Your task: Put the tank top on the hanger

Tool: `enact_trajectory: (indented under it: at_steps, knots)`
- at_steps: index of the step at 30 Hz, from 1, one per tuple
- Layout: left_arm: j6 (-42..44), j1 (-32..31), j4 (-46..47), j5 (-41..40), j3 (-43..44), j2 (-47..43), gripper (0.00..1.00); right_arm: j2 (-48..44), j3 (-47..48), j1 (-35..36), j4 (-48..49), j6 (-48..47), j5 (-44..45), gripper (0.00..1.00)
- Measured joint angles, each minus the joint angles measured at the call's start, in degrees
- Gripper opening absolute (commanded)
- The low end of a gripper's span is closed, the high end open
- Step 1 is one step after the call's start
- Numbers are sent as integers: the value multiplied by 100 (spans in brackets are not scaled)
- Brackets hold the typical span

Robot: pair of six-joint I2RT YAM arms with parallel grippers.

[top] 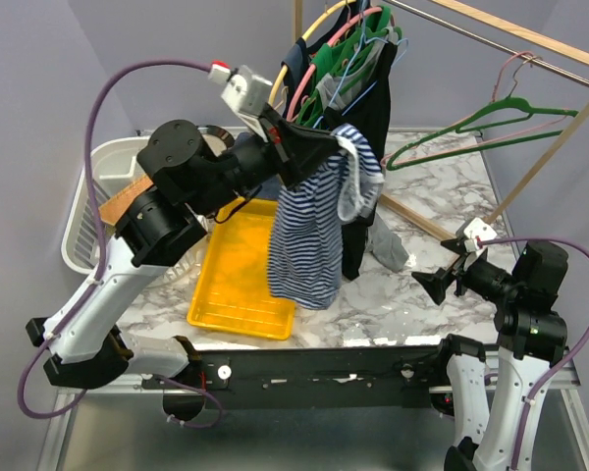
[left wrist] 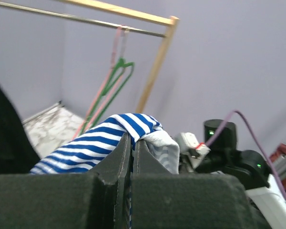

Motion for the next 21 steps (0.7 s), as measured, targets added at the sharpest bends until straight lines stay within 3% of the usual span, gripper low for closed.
enact_trajectory:
  at_steps: [4,8,10,17,21]
  knots:
    - [162,-610,107,50,328,323,0,0,0,0,133,197,319,100]
    - [229,-702,282,42,39,352,0,-2,0,0,278,389,704,100]
    - [236,-704,544,-4,-494,201,0,-9,0,0,299,431,839,100]
    - [146,-610,1663,-348,-4234,-472,0,-39,-114,0,291,284,994,100]
    - [20,-297,1886,-356,-5482,-31,17,24,-203,0,116,-223,756,100]
